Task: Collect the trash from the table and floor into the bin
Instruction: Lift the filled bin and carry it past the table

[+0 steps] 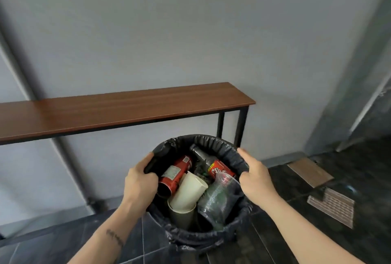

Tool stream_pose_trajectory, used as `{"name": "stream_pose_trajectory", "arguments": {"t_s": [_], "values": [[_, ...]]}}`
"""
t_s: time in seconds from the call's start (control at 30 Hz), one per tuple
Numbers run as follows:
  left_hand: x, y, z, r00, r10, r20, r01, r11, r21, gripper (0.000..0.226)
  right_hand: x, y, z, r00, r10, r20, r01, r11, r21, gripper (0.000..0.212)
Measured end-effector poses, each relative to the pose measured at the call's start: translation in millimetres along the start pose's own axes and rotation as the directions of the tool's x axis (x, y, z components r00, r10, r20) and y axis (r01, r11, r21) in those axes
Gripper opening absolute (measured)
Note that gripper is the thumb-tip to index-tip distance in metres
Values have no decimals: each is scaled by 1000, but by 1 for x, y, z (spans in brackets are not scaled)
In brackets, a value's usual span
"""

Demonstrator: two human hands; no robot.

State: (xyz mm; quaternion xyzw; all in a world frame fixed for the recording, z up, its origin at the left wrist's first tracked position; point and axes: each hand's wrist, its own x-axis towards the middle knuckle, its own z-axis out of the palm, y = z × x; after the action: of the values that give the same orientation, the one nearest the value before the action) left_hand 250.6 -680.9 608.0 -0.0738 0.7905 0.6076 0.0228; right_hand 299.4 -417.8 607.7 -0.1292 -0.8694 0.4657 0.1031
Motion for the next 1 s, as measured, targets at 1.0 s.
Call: {"name": "stream_pose_trajectory", "arguments": {"t_s": [1.0], "values": [[190,94,529,951,-87,295,69,995,70,63,297,270,-301,898,387,-211,-394,919,10,68]]}}
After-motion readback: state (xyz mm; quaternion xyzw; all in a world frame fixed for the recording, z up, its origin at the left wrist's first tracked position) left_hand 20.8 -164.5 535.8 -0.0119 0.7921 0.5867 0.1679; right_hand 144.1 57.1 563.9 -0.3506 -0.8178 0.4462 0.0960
